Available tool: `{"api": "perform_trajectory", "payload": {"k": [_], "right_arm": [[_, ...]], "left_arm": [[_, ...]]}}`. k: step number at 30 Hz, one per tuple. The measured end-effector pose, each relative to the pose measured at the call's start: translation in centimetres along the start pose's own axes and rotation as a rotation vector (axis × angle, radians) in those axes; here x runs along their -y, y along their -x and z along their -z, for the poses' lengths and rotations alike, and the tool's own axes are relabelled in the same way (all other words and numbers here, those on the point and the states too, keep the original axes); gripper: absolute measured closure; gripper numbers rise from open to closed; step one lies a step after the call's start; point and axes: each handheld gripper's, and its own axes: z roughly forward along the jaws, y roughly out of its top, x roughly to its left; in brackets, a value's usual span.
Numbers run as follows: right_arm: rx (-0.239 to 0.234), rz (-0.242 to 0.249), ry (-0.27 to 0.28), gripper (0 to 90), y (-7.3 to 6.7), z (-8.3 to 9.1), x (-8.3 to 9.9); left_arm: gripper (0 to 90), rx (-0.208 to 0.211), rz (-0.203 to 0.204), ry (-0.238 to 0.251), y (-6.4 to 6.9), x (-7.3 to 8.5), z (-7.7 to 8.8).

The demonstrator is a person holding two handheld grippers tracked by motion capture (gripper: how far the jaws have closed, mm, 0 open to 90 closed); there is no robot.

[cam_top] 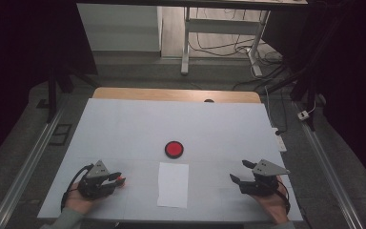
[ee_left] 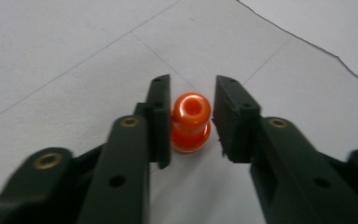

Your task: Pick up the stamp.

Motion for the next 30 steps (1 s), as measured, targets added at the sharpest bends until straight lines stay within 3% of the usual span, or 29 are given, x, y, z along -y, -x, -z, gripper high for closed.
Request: {"api": "perform_trajectory", "payload": {"k": [7, 20, 30], "right_arm": [[0.002, -0.005, 0.008, 27.2, 0.1, 0.1, 0.0], [0.008, -0.006, 0.010, 27.3, 0.1, 0.2, 0.0], [0.006, -0.008, 0.009, 27.3, 0.1, 0.1, 0.0]], "left_arm": [[72.3, 0.000, -0.011, -0.004, -0.1, 0.0, 0.1], [72.5, 0.010, 0.010, 0.077, -0.4, -0.2, 1.1], [72.6, 0.006, 0.016, 0.111, -0.5, -0.3, 1.4]]}}
